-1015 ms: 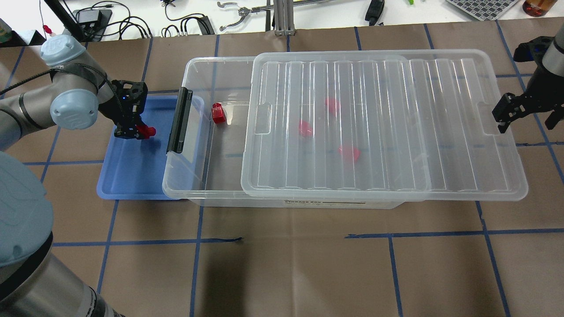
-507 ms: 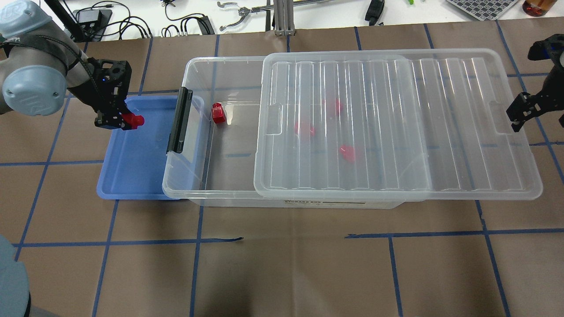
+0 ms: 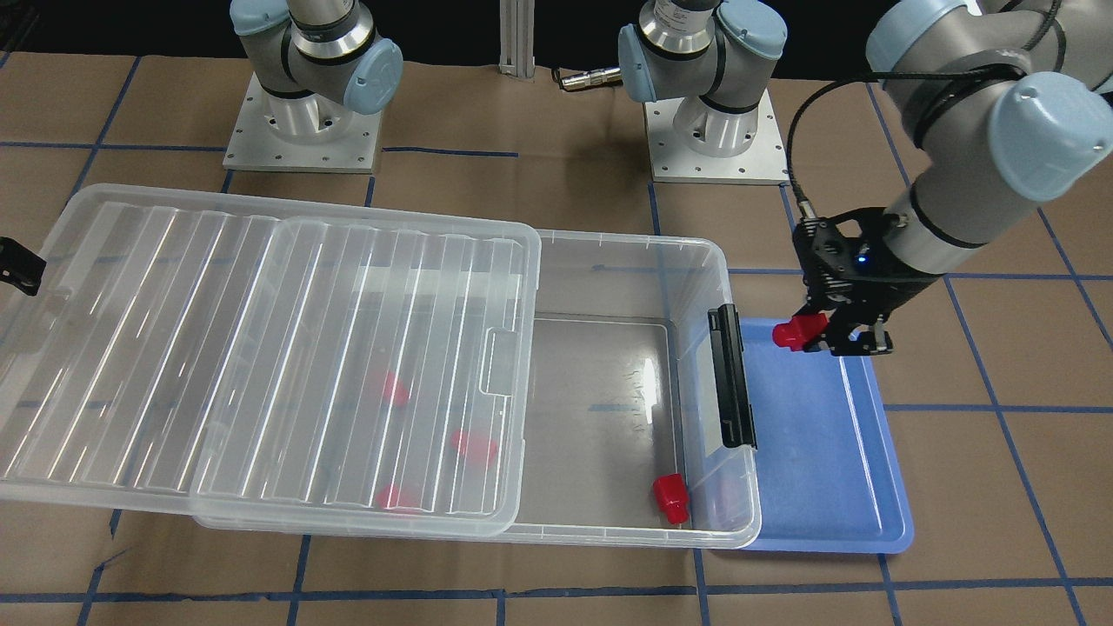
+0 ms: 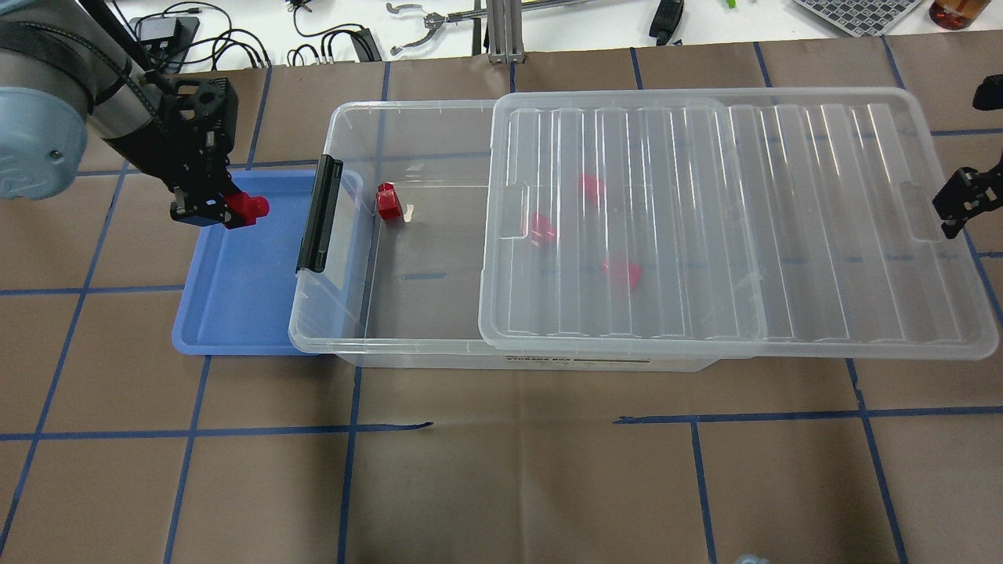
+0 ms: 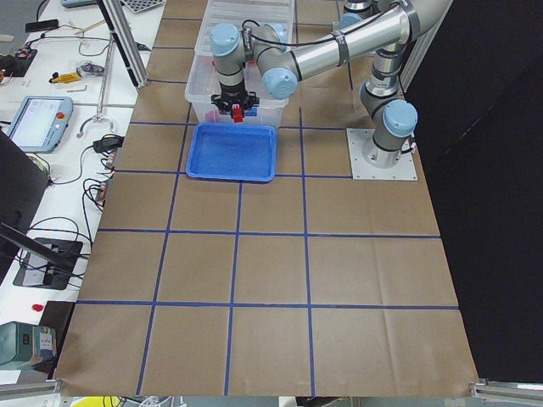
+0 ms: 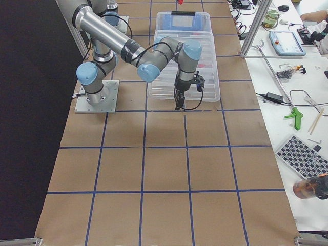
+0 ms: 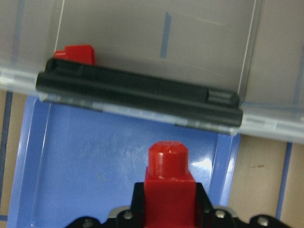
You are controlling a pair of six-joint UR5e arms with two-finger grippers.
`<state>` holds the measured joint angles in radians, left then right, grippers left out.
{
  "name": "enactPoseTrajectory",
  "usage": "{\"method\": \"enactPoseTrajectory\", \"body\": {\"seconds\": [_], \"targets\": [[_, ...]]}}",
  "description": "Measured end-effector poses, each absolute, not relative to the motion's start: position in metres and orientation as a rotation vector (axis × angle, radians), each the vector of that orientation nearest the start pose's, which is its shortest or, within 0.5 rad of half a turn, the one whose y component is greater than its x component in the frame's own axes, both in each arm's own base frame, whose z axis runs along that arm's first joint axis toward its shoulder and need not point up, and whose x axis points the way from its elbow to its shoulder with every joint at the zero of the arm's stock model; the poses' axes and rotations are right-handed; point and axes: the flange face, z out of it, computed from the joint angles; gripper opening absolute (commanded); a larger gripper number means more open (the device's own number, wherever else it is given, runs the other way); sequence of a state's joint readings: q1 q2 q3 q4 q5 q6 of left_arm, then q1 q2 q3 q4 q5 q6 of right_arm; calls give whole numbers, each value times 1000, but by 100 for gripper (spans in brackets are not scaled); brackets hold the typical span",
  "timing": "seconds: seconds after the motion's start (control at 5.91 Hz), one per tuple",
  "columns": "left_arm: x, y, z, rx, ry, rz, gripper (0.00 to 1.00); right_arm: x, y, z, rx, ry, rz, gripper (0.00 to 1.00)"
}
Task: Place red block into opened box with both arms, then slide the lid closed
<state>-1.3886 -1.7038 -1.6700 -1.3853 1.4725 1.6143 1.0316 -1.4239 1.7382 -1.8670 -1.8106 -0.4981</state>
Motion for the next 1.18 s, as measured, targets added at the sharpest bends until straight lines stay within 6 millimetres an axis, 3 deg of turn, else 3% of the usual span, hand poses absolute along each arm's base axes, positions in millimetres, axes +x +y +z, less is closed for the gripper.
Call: {"method": "enactPoseTrajectory", "body": {"seconds": [0.34, 0.51, 0.85, 1.18], "targets": [[-136, -536, 393, 2137, 2429, -70, 4, -184, -509, 376, 78, 3354, 199, 100], [-168, -532, 385, 2163, 2413, -56, 4, -176, -507, 388, 87, 3358, 160, 100], [-194, -540, 347, 2205, 2388, -33, 4, -130, -507, 423, 114, 3357, 86, 100], [-204, -546, 301, 2233, 2374, -12, 4, -54, -511, 468, 212, 3333, 52, 100]]}}
